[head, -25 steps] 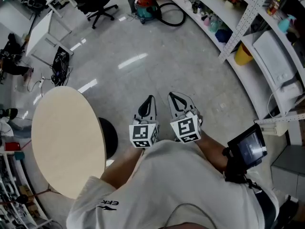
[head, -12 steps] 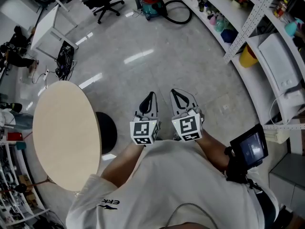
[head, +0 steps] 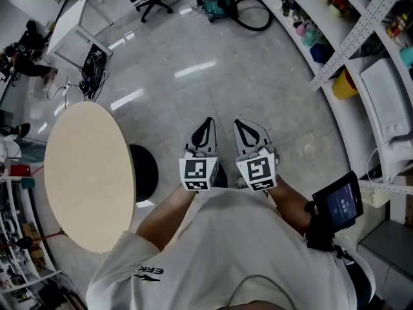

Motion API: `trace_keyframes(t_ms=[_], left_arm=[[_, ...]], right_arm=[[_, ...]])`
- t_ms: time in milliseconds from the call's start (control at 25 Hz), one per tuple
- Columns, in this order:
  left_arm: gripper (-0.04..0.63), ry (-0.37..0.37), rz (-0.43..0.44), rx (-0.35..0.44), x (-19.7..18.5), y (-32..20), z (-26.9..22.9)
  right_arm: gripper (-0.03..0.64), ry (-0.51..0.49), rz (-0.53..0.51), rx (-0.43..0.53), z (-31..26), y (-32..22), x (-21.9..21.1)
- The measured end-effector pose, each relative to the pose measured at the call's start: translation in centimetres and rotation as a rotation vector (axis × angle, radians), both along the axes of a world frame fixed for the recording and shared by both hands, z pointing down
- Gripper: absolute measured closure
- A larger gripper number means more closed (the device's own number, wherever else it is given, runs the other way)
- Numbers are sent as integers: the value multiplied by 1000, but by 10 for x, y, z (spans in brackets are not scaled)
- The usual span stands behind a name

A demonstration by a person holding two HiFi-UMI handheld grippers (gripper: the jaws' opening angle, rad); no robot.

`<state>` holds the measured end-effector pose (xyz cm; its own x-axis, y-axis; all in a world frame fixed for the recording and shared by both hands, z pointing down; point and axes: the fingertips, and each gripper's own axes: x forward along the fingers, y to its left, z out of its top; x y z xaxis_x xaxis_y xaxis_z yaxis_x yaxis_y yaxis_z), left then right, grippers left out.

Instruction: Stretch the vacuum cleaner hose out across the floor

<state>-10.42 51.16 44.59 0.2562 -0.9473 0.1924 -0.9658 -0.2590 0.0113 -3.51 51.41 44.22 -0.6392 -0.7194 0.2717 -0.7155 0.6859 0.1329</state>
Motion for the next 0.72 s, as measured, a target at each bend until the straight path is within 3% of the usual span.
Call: trace_keyframes(t_ms=[320, 720], left_arm=[[594, -11, 58, -3, -30, -65, -4], [594, 65, 106, 35, -94, -144, -13]], right_arm=[[617, 26, 37, 40, -12, -64, -27], [617, 85, 77, 97, -20, -139, -92]])
